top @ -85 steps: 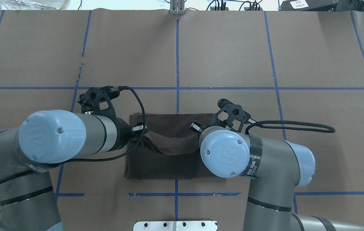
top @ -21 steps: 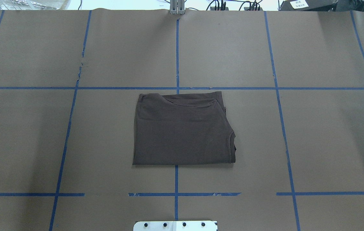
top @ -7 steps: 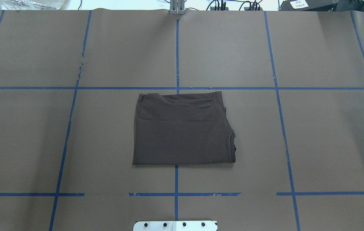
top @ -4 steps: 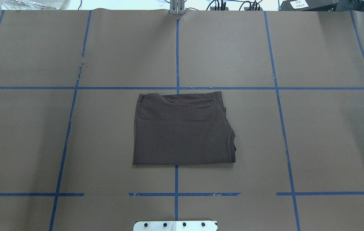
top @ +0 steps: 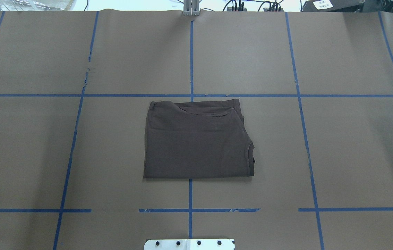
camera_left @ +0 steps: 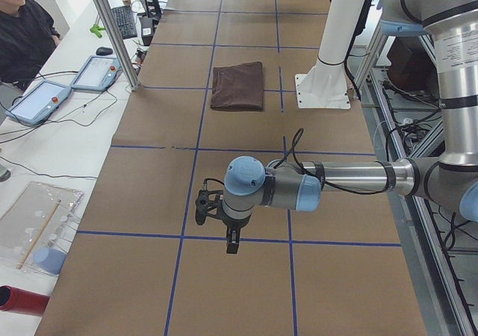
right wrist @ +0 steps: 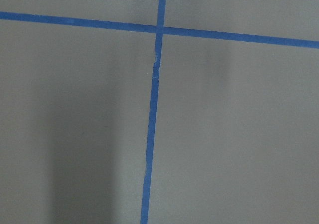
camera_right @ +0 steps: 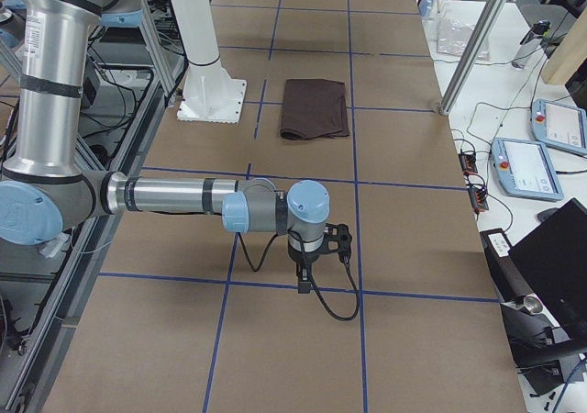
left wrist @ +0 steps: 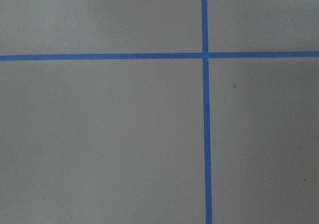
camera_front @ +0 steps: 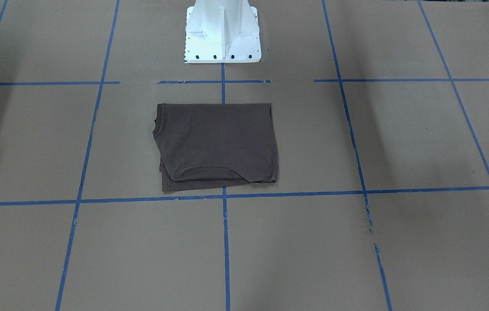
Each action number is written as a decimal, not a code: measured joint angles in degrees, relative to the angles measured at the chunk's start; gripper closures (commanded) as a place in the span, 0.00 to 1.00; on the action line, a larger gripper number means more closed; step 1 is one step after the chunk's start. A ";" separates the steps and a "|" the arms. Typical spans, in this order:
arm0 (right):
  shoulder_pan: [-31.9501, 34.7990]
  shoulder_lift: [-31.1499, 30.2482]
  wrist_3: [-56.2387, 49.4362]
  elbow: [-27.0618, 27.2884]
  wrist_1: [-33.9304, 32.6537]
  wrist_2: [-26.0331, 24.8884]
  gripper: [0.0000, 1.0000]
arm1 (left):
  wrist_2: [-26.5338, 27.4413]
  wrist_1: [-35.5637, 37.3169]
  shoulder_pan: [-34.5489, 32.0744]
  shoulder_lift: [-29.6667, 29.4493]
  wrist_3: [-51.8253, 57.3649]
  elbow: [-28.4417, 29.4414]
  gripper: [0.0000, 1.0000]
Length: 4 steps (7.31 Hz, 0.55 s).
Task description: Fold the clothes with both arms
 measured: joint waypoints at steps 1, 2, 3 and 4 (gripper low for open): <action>0.00 -0.02 0.00 -0.15 0.00 0.04 0.00 | 0.02 0.10 -0.01 0.00 0.00 0.03 0.00; 0.00 -0.05 0.00 -0.20 0.00 0.08 0.00 | 0.02 0.23 -0.02 0.01 0.00 0.12 0.00; 0.00 -0.10 0.00 -0.25 -0.01 0.14 0.00 | 0.03 0.34 -0.02 0.01 0.00 0.27 0.00; 0.00 -0.19 0.00 -0.29 -0.03 0.20 0.00 | 0.05 0.41 -0.03 0.01 0.00 0.43 0.00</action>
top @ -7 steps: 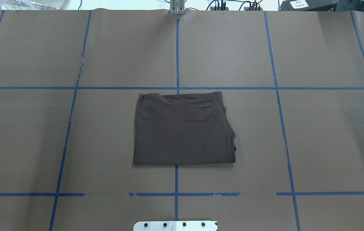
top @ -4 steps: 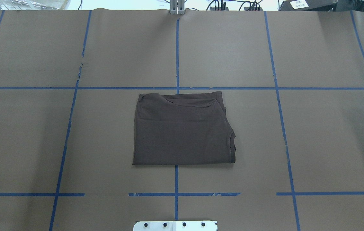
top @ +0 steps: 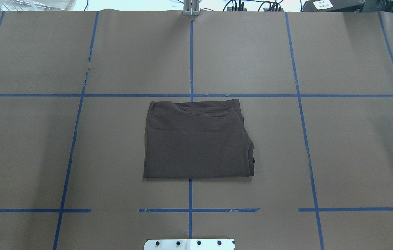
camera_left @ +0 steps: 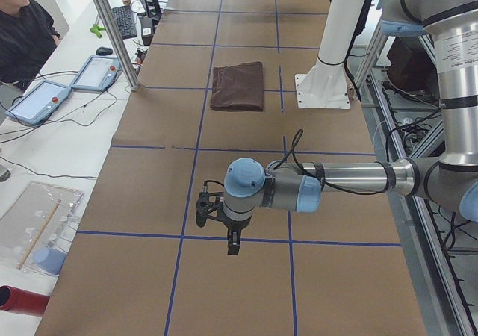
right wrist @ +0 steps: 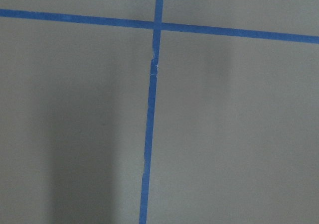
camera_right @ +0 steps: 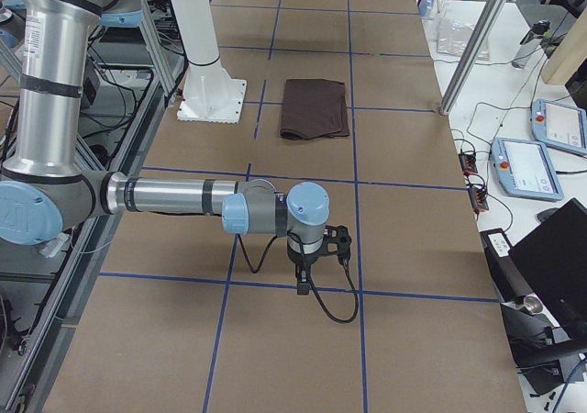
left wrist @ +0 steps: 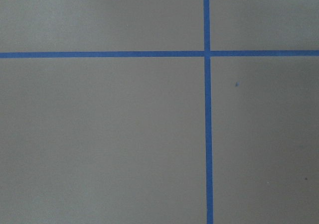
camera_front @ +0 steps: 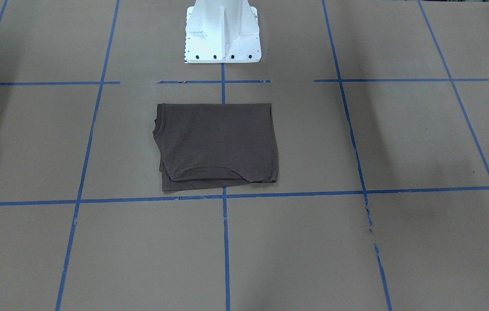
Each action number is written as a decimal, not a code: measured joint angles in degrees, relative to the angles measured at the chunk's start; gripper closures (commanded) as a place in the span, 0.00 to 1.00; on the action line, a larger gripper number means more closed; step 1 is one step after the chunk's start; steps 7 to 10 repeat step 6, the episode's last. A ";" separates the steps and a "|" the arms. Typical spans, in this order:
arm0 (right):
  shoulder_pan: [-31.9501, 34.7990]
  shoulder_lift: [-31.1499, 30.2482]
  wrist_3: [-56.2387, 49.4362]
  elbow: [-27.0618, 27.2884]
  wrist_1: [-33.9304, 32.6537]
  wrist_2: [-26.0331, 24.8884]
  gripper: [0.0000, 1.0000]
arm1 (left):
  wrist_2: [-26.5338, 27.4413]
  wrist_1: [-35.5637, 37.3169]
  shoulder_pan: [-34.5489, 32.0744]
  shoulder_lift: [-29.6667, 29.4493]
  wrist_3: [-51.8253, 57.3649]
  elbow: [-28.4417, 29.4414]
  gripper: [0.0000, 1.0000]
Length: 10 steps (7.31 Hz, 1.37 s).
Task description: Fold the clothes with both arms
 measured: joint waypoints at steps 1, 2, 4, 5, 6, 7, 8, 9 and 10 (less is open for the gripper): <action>0.00 -0.11 0.00 -0.02 0.01 0.03 0.00 | 0.04 0.03 -0.03 0.00 0.00 0.12 0.00; 0.00 -0.22 0.00 -0.03 0.03 0.04 0.00 | 0.06 0.07 -0.03 0.03 0.00 0.24 0.00; 0.00 -0.48 0.00 -0.04 0.03 0.07 0.00 | 0.26 0.13 0.01 0.07 0.00 0.32 0.00; 0.00 -0.64 0.00 -0.04 0.03 0.10 0.00 | 0.35 0.14 0.02 0.08 0.00 0.36 0.00; 0.00 -0.77 0.00 -0.04 0.04 0.12 0.00 | 0.39 0.14 0.02 0.14 0.00 0.39 0.00; 0.00 -0.77 0.00 -0.04 0.04 0.12 0.00 | 0.39 0.14 0.02 0.14 0.00 0.39 0.00; 0.00 -0.77 0.00 -0.04 0.04 0.12 0.00 | 0.39 0.14 0.02 0.14 0.00 0.39 0.00; 0.00 -0.77 0.00 -0.04 0.04 0.12 0.00 | 0.39 0.14 0.02 0.14 0.00 0.39 0.00; 0.00 -0.77 0.00 -0.04 0.04 0.12 0.00 | 0.39 0.14 0.02 0.14 0.00 0.39 0.00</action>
